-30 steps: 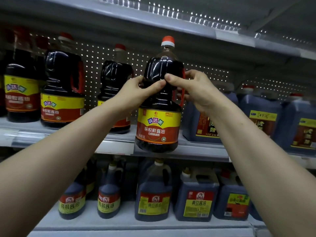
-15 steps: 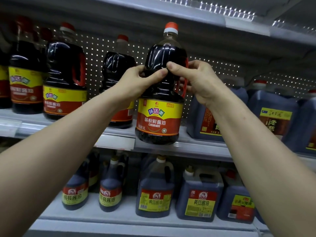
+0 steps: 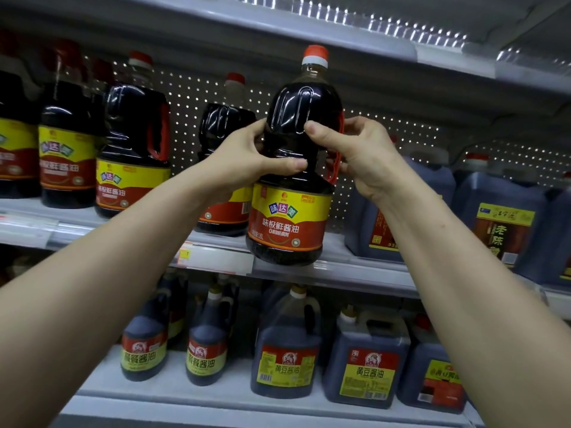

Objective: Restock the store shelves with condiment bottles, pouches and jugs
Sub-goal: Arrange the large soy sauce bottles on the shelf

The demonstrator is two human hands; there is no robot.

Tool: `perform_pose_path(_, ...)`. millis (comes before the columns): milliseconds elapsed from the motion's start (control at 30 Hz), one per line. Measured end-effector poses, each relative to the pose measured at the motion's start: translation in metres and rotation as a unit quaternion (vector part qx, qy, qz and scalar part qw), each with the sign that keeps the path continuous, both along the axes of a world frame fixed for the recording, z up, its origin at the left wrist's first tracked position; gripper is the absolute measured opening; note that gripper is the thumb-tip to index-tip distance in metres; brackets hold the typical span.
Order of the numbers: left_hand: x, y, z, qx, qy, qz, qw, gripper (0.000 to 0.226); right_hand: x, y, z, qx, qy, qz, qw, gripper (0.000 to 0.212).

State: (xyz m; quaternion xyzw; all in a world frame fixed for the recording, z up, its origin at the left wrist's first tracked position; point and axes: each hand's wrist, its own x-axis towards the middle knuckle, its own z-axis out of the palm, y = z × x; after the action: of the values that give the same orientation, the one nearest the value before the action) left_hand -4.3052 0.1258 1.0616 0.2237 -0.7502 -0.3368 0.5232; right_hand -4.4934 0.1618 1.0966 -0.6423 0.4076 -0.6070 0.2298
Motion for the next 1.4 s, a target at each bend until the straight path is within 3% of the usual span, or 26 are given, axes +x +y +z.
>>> perform_pose_path(233, -0.001, -0.008, -0.003, -0.001, 0.005, -0.002, 1.000, 0.063, -0.002, -0.011, -0.001, -0.006, 0.004, -0.002, 1.000, 0.065)
perform_pose_path(733, -0.020, -0.054, -0.009, -0.003, 0.008, -0.001, 1.000, 0.064, -0.017, -0.047, -0.004, 0.011, 0.009, -0.016, 1.000, 0.068)
perform_pose_path(1067, -0.038, -0.078, -0.015, 0.000, 0.014, 0.053, 0.998, 0.080, -0.027, -0.081, -0.006, 0.012, -0.007, 0.001, 1.000, 0.076)
perform_pose_path(1200, -0.044, -0.082, -0.024, 0.002, 0.016, 0.063, 0.998, 0.059, -0.028, -0.092, -0.010, 0.016, -0.011, 0.011, 1.000, 0.083)
perform_pose_path(1300, -0.048, -0.084, -0.031, 0.002, 0.020, 0.076, 0.997, 0.072, -0.031, -0.098, -0.018, 0.022, -0.015, 0.012, 1.000, 0.073)
perform_pose_path(1400, -0.051, -0.082, -0.030, -0.018, 0.003, 0.100, 0.995, 0.070, -0.037, -0.099, -0.024, 0.025, -0.032, 0.015, 0.999, 0.070)
